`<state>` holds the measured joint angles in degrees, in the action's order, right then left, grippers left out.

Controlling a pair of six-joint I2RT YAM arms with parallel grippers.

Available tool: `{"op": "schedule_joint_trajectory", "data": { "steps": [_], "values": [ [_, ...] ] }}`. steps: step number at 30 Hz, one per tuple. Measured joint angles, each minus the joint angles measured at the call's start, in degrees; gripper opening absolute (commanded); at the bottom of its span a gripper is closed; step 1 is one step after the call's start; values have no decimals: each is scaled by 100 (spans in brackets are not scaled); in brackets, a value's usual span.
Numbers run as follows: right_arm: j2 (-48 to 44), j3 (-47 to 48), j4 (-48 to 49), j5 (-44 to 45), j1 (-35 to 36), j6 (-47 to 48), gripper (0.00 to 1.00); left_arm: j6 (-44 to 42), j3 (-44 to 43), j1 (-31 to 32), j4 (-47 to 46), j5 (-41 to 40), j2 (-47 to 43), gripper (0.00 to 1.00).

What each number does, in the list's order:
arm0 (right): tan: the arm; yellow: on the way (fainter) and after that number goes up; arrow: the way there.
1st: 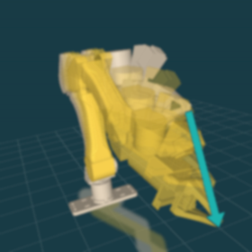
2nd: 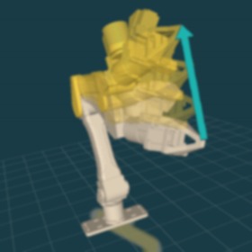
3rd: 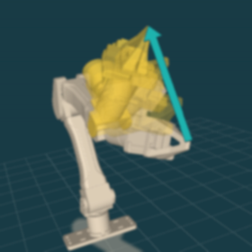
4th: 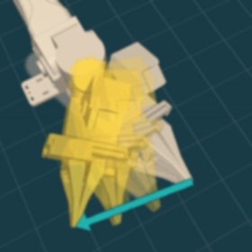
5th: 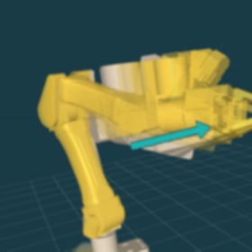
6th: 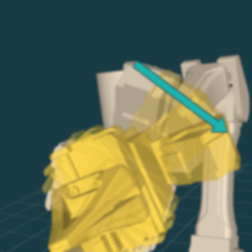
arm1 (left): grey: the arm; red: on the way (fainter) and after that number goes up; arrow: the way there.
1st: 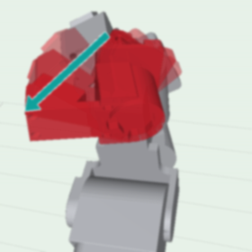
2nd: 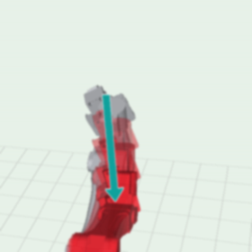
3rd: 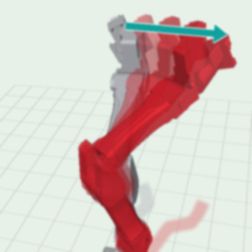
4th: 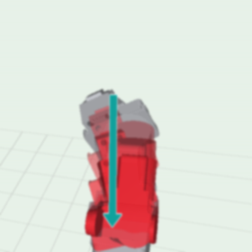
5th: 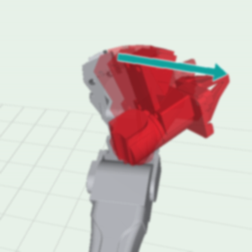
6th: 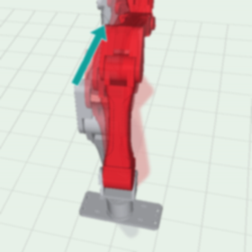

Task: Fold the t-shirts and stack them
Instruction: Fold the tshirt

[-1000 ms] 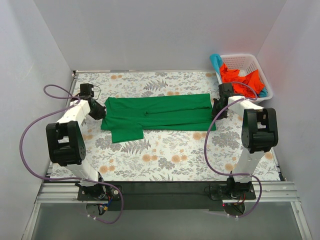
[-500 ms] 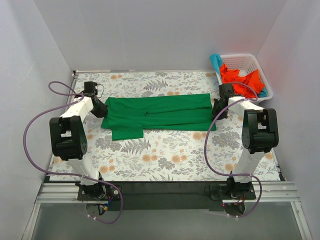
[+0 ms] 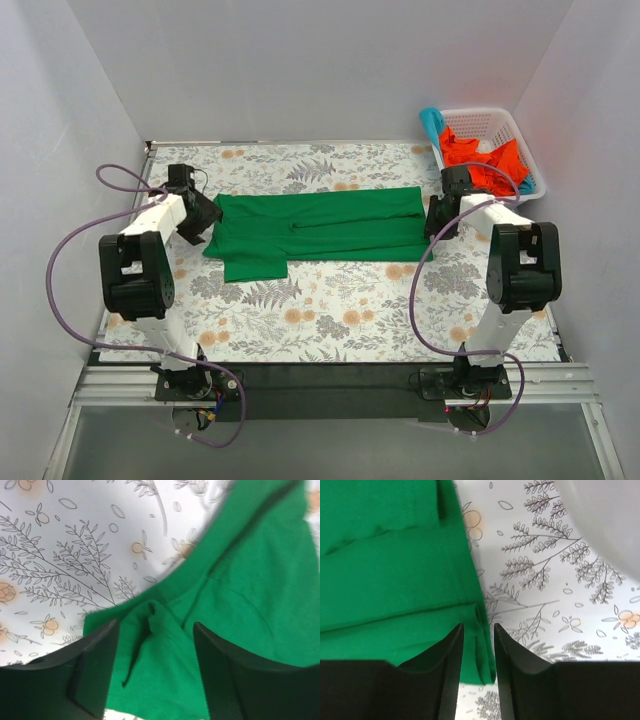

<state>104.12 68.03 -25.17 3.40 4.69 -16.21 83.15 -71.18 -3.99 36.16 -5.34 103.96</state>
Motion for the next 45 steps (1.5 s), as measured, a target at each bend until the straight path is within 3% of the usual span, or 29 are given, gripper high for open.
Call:
{"op": "schedule_joint_trajectory", "data": {
  "steps": [2,7,10,13,19,26,33,45],
  "values": [
    [-216,-44,-52,-57,31,7,45,-31,50,13,-22,33,-310,71],
    [-1158,-105,-105,-240,376,9,48,-70,645,192,-81,-2,-1902,76],
    [-1781,-234,-15,-398,960,-52,49,-79,1325,496,-85,-7,-3056,76],
    [-2059,-483,315,-632,1812,-293,48,-74,2002,846,-63,22,-3652,75],
    [-1690,-1172,1381,-1104,3403,-1088,46,83,3099,1176,31,44,-3654,70],
    [-490,-1189,2763,-1368,4385,-1827,40,245,3338,1226,-168,-131,-3493,63],
    [306,-1012,3491,-1554,4621,-2249,40,251,3338,1226,-595,-345,-3049,57],
    [699,-739,3943,-1335,4647,-2653,40,120,3189,1226,-916,-374,-2490,59]
  ]
}}
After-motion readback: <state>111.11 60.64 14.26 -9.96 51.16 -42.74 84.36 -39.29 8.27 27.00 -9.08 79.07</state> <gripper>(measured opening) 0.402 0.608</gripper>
